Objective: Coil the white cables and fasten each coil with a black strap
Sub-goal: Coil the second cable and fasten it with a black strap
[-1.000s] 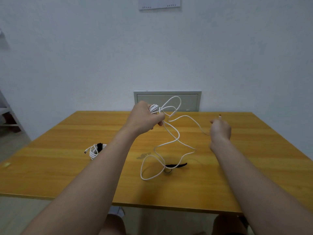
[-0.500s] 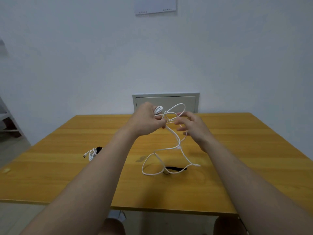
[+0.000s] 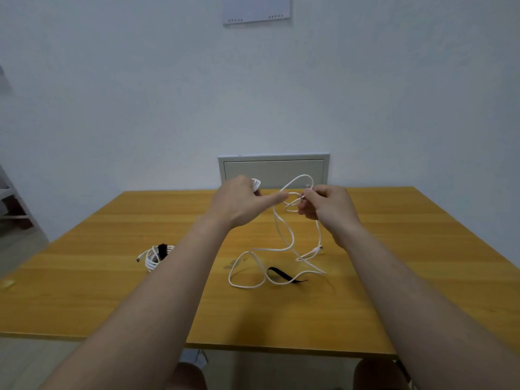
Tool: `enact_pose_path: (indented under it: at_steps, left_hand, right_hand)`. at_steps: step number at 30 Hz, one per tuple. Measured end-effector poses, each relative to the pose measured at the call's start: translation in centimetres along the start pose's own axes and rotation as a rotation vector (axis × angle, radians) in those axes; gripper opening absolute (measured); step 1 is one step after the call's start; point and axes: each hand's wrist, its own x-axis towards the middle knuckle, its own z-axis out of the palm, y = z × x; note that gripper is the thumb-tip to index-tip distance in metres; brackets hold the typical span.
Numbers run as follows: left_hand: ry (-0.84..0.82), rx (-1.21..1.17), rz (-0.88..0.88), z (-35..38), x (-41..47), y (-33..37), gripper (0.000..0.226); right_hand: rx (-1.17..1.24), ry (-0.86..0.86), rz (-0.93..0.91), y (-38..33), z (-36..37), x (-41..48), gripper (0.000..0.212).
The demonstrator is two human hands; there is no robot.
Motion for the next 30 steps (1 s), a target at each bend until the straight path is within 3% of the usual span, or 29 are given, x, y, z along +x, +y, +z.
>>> enact_pose_path:
  at_steps: [3, 7, 9, 15, 17, 20, 27, 30]
  left_hand:
    - [0.07, -0.307, -0.144, -0.2, 0.2, 0.0, 0.066]
    - [-0.016, -0.523, -0.099, -0.3, 0.2, 0.4, 0.017]
    - [-0.085, -0.545, -0.059, -0.4, 0.1, 0.4, 0.01]
    - [-0.308, -0.451, 0.05, -0.1, -0.4, 0.4, 0.014]
    - [-0.279, -0.367, 0.057, 0.3, -0.1, 0.3, 0.007]
    - [-0.217, -0.248, 0.016, 0.9, 0.4, -0.5, 0.019]
    - [-0.278, -0.109, -0.037, 1.6, 0.3, -1.4, 0.023]
    - [-0.296, -0.033, -0.032, 1.6, 0.3, -1.5, 0.028]
  right_hand:
    - [0.03, -0.012, -0.011, 0.0, -0.1, -0.3, 0.017]
    - [0.034, -0.056, -0.026, -0.1, -0.1, -0.5, 0.008]
    - [0.024, -0.062, -0.031, -0.3, -0.1, -0.4, 0.009]
    - [0.145, -0.05, -0.058, -1.1, 0.5, -0.6, 0.016]
    - [0.18, -0.02, -0.057, -1.4, 0.8, -0.6, 0.015]
    - [0.243, 0.006, 0.002, -2.1, 0.8, -0.5, 0.02]
    - [0.797, -0.014, 0.272, -3.8, 0.8, -0.8, 0.023]
    - [0.763, 0.04, 0.323, -3.4, 0.6, -0.3, 0.028]
